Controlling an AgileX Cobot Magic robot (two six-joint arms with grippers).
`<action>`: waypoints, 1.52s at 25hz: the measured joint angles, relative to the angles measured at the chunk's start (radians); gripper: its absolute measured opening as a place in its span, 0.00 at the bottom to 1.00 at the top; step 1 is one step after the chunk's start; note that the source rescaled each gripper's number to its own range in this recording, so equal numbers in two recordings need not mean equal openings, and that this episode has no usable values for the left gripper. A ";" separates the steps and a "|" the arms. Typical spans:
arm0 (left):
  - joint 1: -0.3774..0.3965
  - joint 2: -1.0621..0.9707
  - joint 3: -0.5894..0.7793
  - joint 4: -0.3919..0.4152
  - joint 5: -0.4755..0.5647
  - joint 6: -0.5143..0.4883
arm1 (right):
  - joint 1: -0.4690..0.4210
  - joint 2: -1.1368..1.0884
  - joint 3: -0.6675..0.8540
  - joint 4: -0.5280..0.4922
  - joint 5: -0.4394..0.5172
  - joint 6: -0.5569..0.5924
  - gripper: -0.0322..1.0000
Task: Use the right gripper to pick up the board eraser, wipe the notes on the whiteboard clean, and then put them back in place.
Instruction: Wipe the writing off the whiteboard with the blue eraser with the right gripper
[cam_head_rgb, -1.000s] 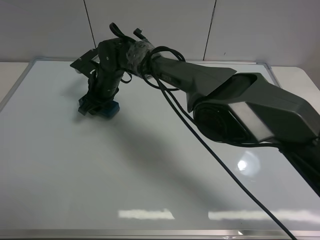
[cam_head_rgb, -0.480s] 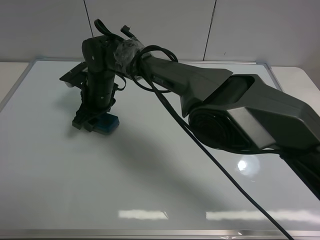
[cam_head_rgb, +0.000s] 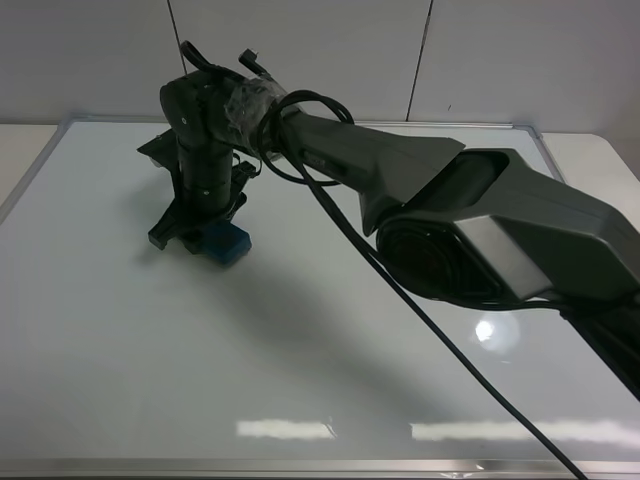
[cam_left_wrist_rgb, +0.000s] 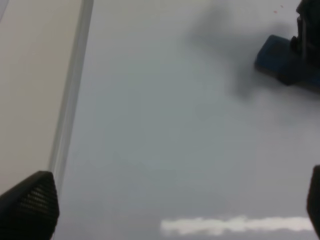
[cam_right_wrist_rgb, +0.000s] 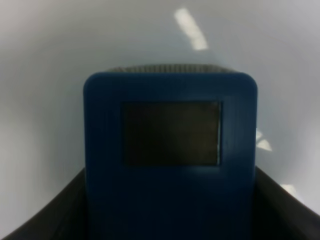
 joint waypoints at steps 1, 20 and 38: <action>0.000 0.000 0.000 0.000 0.000 0.000 | 0.002 0.000 0.000 -0.011 0.000 0.029 0.04; 0.000 0.000 0.000 0.001 0.000 0.000 | -0.058 -0.003 0.000 -0.083 0.006 0.105 0.04; 0.000 0.000 0.000 0.001 0.000 0.000 | -0.120 0.010 0.004 -0.158 -0.242 0.101 0.04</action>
